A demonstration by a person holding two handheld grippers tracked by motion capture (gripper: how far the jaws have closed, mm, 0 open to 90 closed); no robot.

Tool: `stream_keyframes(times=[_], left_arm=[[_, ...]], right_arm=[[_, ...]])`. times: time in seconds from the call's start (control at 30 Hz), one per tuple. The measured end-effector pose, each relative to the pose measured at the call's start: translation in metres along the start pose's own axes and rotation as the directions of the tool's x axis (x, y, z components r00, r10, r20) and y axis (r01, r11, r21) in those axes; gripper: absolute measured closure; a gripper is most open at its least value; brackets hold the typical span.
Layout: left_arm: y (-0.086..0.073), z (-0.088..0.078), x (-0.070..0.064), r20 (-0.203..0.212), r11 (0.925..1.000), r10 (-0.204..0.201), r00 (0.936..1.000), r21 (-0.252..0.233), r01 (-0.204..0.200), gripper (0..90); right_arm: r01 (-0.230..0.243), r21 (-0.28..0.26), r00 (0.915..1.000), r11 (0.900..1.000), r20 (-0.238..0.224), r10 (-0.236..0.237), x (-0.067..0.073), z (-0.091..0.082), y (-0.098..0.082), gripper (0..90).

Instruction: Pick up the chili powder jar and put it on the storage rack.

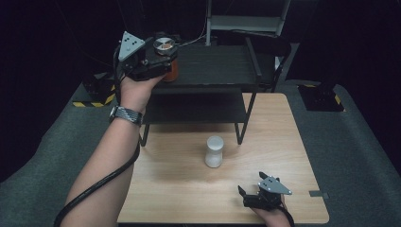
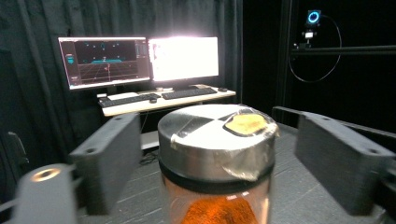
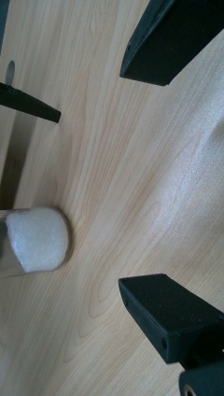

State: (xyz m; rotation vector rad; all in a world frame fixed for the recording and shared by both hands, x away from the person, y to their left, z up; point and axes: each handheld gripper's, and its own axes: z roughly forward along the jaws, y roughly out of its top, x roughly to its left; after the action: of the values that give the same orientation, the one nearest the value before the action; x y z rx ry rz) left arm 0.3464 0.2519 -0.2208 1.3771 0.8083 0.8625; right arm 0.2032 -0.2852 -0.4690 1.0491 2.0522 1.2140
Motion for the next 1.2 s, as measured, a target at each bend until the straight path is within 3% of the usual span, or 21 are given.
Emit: stream_keyframes(times=[0.23,0.37,0.67,0.9,1.2], left_arm=[[-0.004,-0.016,-0.001,0.023,0.9999,0.009,0.9997,-0.006,-0.009,0.5],[-0.011,-0.026,-0.002,0.036,0.9988,0.044,0.9984,-0.023,-0.043,0.4],[-0.023,-0.048,-0.004,0.057,0.9989,0.044,0.9974,-0.019,-0.043,0.4],[-0.031,-0.064,-0.011,0.046,0.9982,0.059,0.9972,0.007,-0.060,0.4],[-0.052,-0.079,-0.019,0.056,0.9974,0.067,0.9961,0.020,-0.069,0.4]], right_arm=[[0.006,0.001,1.0000,1.000,0.003,-0.006,0.001,0.000,0.000,2.0],[0.009,0.002,0.9999,1.000,0.005,-0.009,0.002,0.000,0.000,1.9],[0.015,0.003,0.9999,1.000,0.008,-0.015,0.003,0.000,0.000,2.0],[0.017,0.001,0.9998,1.000,0.010,-0.017,0.003,0.000,0.000,1.9],[0.022,0.001,0.9997,1.000,0.011,-0.022,0.004,0.000,0.000,1.9]])
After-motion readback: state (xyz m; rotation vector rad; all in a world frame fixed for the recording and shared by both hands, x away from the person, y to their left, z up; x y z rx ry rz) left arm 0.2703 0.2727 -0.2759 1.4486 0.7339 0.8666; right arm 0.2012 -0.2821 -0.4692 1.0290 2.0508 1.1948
